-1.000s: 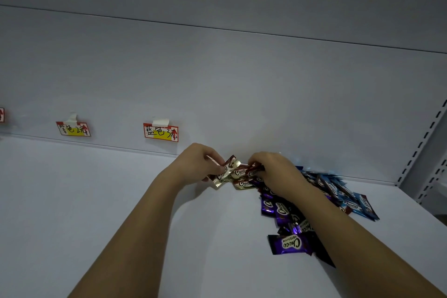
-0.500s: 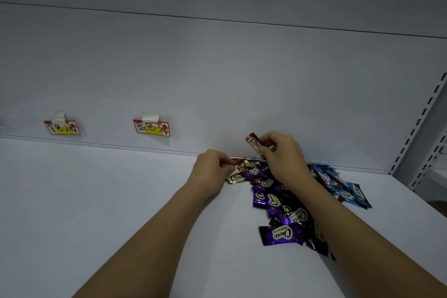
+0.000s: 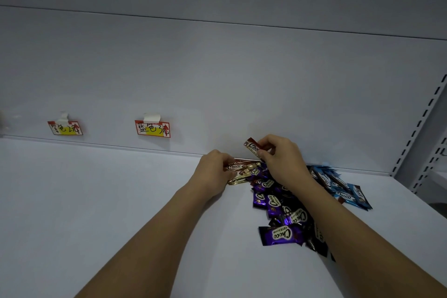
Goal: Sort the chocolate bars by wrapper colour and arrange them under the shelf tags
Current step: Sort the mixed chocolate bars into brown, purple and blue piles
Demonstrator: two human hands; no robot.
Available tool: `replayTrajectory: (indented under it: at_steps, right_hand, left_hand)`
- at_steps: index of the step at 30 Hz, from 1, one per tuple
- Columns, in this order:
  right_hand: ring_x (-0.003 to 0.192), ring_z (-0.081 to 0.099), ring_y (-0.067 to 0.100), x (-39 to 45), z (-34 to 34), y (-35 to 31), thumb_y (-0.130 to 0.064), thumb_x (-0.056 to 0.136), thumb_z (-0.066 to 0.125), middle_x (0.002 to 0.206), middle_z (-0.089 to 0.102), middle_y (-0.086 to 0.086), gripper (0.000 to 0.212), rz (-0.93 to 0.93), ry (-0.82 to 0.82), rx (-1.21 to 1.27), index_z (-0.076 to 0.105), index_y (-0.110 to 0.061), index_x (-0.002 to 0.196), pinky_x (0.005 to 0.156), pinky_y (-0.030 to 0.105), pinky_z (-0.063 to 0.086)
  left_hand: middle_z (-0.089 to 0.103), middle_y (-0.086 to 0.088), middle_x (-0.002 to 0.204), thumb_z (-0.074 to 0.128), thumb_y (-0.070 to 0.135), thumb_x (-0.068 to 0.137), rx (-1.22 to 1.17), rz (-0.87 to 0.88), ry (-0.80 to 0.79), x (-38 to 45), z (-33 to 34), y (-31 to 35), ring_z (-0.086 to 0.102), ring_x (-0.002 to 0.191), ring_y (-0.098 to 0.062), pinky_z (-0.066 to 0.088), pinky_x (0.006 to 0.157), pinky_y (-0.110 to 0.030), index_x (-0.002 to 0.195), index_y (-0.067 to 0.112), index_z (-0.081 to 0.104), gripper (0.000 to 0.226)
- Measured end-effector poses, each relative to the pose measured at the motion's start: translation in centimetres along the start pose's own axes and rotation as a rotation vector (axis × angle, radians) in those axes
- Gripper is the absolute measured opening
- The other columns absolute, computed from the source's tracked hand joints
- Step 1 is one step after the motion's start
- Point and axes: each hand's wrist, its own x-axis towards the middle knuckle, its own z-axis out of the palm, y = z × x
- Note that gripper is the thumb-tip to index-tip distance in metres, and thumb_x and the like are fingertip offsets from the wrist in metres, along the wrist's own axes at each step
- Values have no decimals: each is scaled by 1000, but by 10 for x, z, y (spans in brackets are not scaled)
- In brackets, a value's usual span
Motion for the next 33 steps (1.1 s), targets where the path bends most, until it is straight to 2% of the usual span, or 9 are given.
replayTrajectory:
  at_steps: [2, 9, 15, 19, 21, 23, 26, 29, 33]
  right_hand:
    - [70, 55, 7, -1, 1, -1, -18, 91, 65, 82, 62, -11, 11, 0, -6, -7, 69, -28, 90, 64, 33, 50]
    - [73, 56, 8, -1, 0, -2, -18, 92, 64, 88, 64, -7, 10, -5, -25, -25, 69, -27, 93, 67, 33, 51]
    - [75, 57, 12, -1, -1, -2, -17, 92, 63, 88, 65, -4, 10, 0, -22, -32, 68, -26, 93, 70, 37, 53]
    - [74, 57, 12, -1, -1, -3, -18, 92, 63, 87, 64, -6, 9, -1, -20, -31, 68, -26, 93, 69, 38, 53]
    - [72, 57, 10, -1, 0, -2, -17, 92, 64, 85, 64, -8, 9, -5, -16, -31, 69, -24, 94, 67, 36, 53]
    - [71, 56, 6, 0, 1, -2, -17, 92, 64, 84, 64, -11, 9, -8, -32, -31, 69, -23, 95, 63, 28, 49]
    - [78, 58, 5, 3, 3, -3, -15, 92, 64, 89, 66, -9, 12, -8, -94, -43, 70, -21, 100, 64, 20, 45]
    - [86, 61, 11, 7, 8, -4, -14, 93, 62, 98, 69, -4, 18, -21, -199, -89, 71, -19, 108, 72, 21, 45]
    - [100, 56, 14, 8, 16, -2, -15, 94, 61, 108, 64, -3, 22, -109, -284, -214, 71, -19, 114, 87, 26, 44]
  left_hand:
    - [55, -7, 122, 62, 22, 93, 29, 4, -15, 1, 0, 1, 52, 110, -21, 40, 90, -26, 127, 16, 63, 34]
    - [55, -7, 124, 60, 22, 95, 46, -13, -55, 2, -1, 2, 45, 117, -24, 42, 100, -37, 122, 17, 63, 27]
    - [52, -9, 124, 61, 24, 94, 82, 8, -70, 2, -4, 5, 41, 120, -27, 40, 101, -37, 127, 18, 61, 33]
    - [53, -8, 120, 64, 23, 93, 71, 8, -52, 0, -5, 4, 40, 118, -25, 39, 96, -31, 120, 18, 65, 28]
    - [58, -7, 114, 66, 17, 91, -24, -3, -18, -1, -7, 3, 48, 109, -21, 44, 86, -23, 109, 15, 69, 19]
    - [62, -3, 101, 67, 9, 89, -178, -55, 60, -2, -14, 2, 56, 87, -12, 43, 64, -8, 96, 13, 68, 9]
    - [61, -1, 80, 68, 0, 86, -454, -182, 251, -1, -25, -5, 53, 64, -3, 39, 48, -4, 89, 8, 67, 9]
    - [62, -3, 74, 69, -1, 84, -593, -256, 350, -2, -33, -13, 55, 62, -6, 40, 47, -5, 92, 5, 69, 10]
    - [69, -5, 83, 71, 5, 85, -630, -284, 360, -1, -34, -19, 62, 72, -11, 45, 60, -14, 94, 8, 70, 10]
